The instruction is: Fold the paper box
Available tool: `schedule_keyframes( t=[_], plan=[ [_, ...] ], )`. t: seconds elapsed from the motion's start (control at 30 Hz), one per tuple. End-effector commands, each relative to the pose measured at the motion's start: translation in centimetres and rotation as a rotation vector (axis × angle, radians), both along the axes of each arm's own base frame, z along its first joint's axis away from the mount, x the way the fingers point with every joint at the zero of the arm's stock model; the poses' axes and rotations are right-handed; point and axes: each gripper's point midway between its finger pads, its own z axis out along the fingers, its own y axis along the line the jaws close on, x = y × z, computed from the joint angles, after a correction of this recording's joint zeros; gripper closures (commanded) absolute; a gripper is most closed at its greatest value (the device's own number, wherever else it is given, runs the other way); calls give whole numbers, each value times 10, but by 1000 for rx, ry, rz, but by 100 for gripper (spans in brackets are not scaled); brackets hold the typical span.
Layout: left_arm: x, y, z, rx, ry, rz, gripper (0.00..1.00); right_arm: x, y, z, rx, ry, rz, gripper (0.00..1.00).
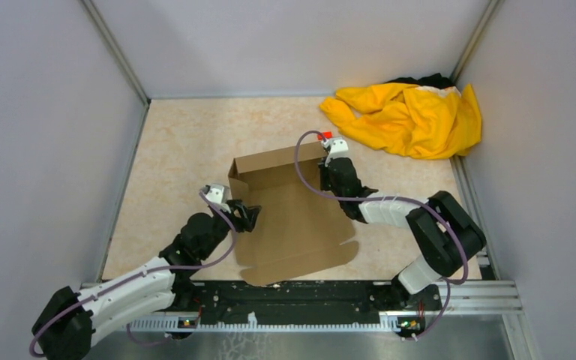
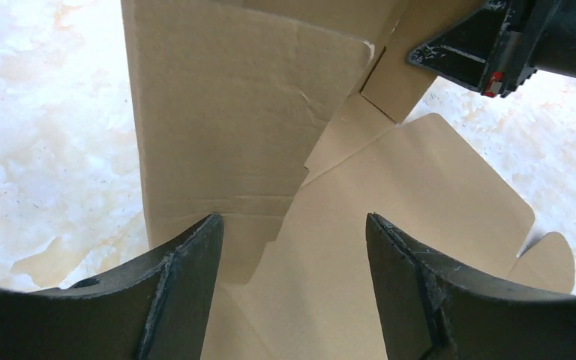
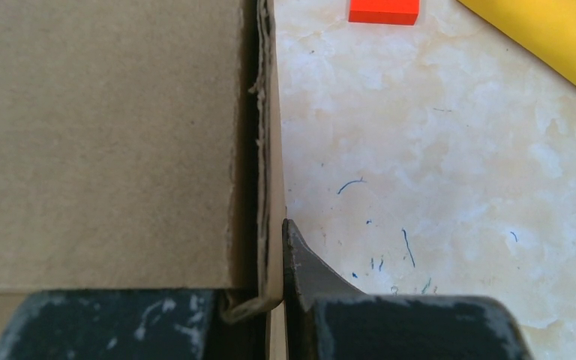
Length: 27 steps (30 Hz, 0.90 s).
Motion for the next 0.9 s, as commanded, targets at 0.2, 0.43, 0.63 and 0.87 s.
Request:
schedule_keyframes(
  t=[0.2,0.43,0.63,0.87],
  plan=[
    [-22,-2,32,-32,-27,-46,27,-52,-34,-39,-95,175,51,100],
    [-26,22,84,-101,-79,43,27,-53,-45,-29,-84,166,-15,100],
    [-21,67,43,-77,126,333,31,-51,-46,-32,-80,165,-35,100],
    [-29,76,17,-176,181,386,34,-48,-54,-36,-110,155,-105,100]
  ],
)
